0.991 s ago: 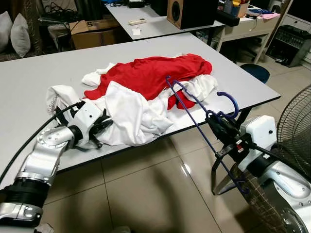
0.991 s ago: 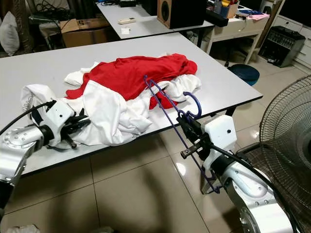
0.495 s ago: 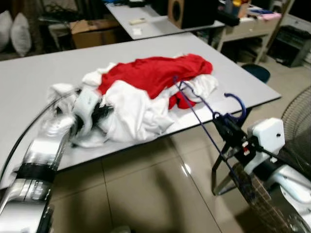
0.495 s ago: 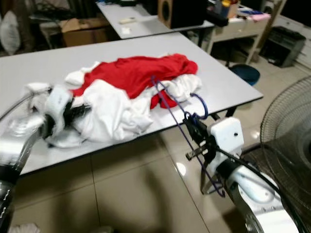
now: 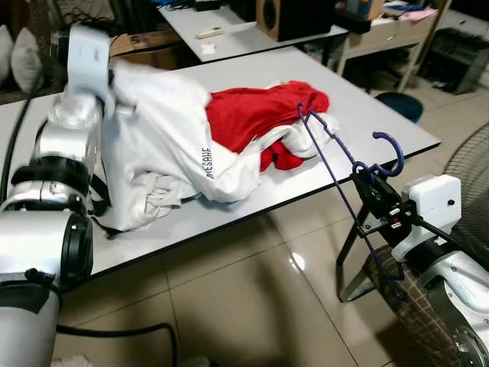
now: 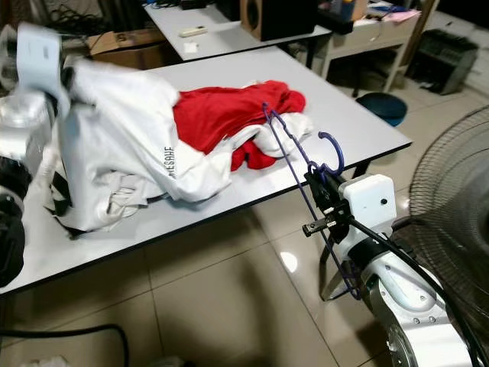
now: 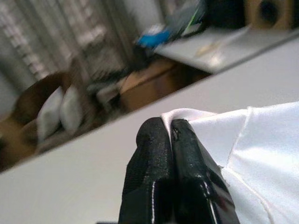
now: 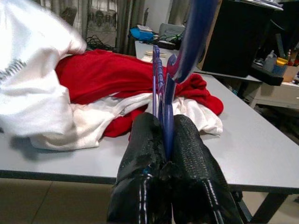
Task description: Hang hanger
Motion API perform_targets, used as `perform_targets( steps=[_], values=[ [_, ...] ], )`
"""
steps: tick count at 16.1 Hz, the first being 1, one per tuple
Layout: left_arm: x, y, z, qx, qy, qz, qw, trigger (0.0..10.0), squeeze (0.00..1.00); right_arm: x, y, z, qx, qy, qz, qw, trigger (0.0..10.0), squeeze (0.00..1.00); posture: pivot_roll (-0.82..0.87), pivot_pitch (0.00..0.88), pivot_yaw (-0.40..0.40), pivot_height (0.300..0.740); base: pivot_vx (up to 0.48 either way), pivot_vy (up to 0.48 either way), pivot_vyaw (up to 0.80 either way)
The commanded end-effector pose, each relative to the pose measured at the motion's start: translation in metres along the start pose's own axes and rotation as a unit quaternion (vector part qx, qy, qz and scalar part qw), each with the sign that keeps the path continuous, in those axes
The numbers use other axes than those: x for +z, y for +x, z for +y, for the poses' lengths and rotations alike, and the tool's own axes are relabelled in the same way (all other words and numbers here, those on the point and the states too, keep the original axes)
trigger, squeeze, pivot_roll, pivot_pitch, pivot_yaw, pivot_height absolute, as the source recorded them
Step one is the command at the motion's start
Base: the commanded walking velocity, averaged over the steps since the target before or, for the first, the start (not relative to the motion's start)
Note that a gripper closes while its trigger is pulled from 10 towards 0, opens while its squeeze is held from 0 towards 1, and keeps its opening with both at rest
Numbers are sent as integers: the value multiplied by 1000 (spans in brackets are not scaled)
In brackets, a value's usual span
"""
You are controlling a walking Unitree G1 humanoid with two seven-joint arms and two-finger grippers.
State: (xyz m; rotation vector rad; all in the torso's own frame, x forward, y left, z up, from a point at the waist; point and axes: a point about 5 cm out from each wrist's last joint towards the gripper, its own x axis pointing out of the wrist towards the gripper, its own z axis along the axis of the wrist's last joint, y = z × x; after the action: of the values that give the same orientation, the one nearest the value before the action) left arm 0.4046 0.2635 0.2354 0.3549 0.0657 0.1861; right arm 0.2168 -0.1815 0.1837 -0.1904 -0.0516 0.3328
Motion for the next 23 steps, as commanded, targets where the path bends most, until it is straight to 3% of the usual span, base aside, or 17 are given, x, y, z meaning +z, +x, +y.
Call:
perform_targets(
  steps=[1,2,3,4,5,6,8,10,12,13,14,15,16,17,19,20,23],
  values=[
    [-12,-1,3,12,31,24,999,0,0,3,0,-1,-11,-7,-7,1000,10000,0,-94,0,92,740,0,0,0],
    [-33,-5,-6,-4,64,60,996,10000,0,2,1,1,-13,-3,-8,1000,10000,0,-91,0,91,740,0,0,0],
    [-41,-6,-9,-12,78,73,994,10000,0,2,2,1,-13,-2,-8,1000,10000,0,-91,0,91,740,0,0,0],
    [-52,-9,-17,-62,70,88,992,10000,247,2,4,4,-7,-1,-9,1000,10000,0,-91,0,95,740,0,0,0],
    [-54,-10,-20,-82,58,89,991,10000,247,2,5,5,-5,-1,-9,1000,10000,0,-91,0,95,740,0,0,0],
    [-51,-9,-18,-85,41,84,992,10000,1000,2,6,6,-4,-1,-10,1000,10000,0,-87,0,94,740,0,0,0],
    [-45,-8,-13,-79,38,71,994,10000,1000,2,6,6,-5,0,-12,1000,10000,0,-87,0,96,740,0,0,0],
    [-32,-7,13,-64,57,51,995,10000,1000,3,7,10,-2,2,-14,1000,10000,0,-85,0,103,740,0,0,0],
    [-30,-9,26,-64,52,47,996,10000,1000,3,6,10,-1,3,-14,1000,10000,0,-85,0,104,740,0,0,0],
    [-30,-10,32,-73,30,45,996,10000,443,2,4,11,-1,4,-11,1000,10000,0,-80,0,103,740,0,0,0],
    [-31,-11,34,-85,14,43,995,10000,0,1,4,11,-1,4,-10,1000,10000,0,-77,0,102,740,0,0,0],
    [-31,-12,36,-102,7,39,994,10000,0,1,4,11,-1,5,-9,1000,10000,0,-76,0,102,740,0,0,0],
    [-32,-17,33,-184,-2,20,983,10000,0,1,3,11,1,6,-10,1000,10000,0,-64,0,100,740,0,0,0],
    [-36,-23,27,-259,-2,5,966,10000,0,0,4,12,2,8,-10,1000,10000,0,-57,0,99,740,0,0,0],
    [-51,-34,18,-343,-13,1,939,10000,0,-1,5,15,7,12,-11,1000,10000,0,-46,0,95,740,0,0,0],
    [-66,-44,10,-400,-11,8,916,10000,0,-1,6,17,11,14,-12,1000,10000,0,-46,0,95,740,0,0,0],
    [-87,-66,-5,-483,-4,-2,875,10000,0,-1,9,23,19,19,-14,1000,10000,0,-37,0,91,740,0,0,0]
  ],
)
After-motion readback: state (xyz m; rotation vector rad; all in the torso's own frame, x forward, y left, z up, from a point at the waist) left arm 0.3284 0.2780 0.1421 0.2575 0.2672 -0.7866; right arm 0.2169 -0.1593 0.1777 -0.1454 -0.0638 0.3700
